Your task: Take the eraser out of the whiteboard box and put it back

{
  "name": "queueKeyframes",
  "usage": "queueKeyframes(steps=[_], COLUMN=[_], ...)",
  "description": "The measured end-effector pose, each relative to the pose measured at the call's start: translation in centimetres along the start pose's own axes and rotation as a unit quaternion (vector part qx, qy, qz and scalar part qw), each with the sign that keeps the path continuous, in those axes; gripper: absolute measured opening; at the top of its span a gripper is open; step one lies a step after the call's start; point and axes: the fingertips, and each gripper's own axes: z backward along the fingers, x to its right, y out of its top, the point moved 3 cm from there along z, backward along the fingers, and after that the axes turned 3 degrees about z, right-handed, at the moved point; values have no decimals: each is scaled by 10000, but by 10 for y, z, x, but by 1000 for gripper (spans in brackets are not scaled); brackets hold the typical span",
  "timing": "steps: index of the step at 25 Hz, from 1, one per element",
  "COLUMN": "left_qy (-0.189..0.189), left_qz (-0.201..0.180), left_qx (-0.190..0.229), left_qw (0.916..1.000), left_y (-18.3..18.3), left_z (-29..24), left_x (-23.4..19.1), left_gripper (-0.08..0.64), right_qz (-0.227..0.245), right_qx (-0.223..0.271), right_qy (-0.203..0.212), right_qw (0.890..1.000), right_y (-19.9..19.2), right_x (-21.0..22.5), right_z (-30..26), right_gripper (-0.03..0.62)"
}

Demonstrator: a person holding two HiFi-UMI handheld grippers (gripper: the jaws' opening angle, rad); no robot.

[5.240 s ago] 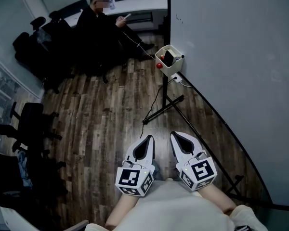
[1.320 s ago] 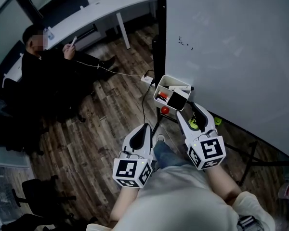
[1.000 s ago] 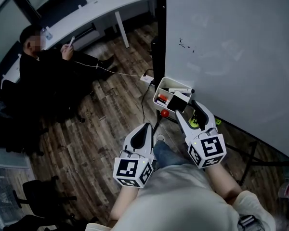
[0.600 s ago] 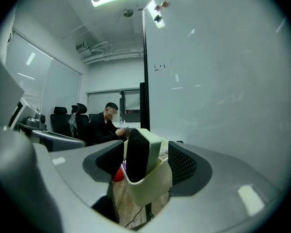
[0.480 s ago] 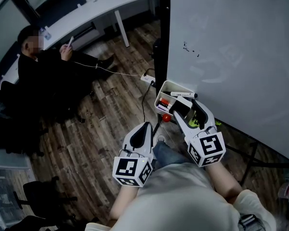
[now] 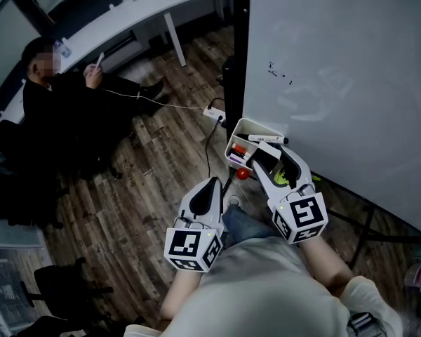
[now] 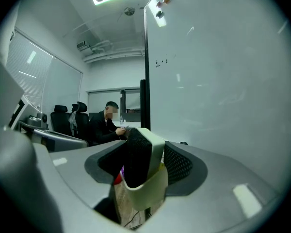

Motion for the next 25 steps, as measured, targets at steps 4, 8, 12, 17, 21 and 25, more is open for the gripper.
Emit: queueKeyframes(steps=[4, 8, 12, 17, 21, 25], left_qy=[11, 33, 37, 33, 42, 39], left_qz=[8, 23, 25, 8, 7, -3], left_qx=[-11, -18, -2, 19, 28, 59], left_qw=[10000, 10000, 10000, 10000, 10000, 10000], left_y=[-2, -3, -3, -2, -3, -1], left_z=[1, 2, 3, 6, 9, 11], left_x=[1, 2, 4, 8, 9, 10], left_gripper=[5, 5, 4, 5, 5, 5], right_qz=[39, 36, 36, 64, 96, 153], right_qx=[11, 14, 52, 113, 161, 228], right_qy=[22, -10, -34, -44, -64, -99], right_qw=[10000, 10000, 10000, 9999, 9998, 9996], right_y=[0, -1, 0, 5, 7, 12], right_x=[-2, -1, 0, -2, -3, -3], right_z=[2, 4, 6, 9, 11, 14], right_gripper=[230, 224, 221, 218, 218, 216])
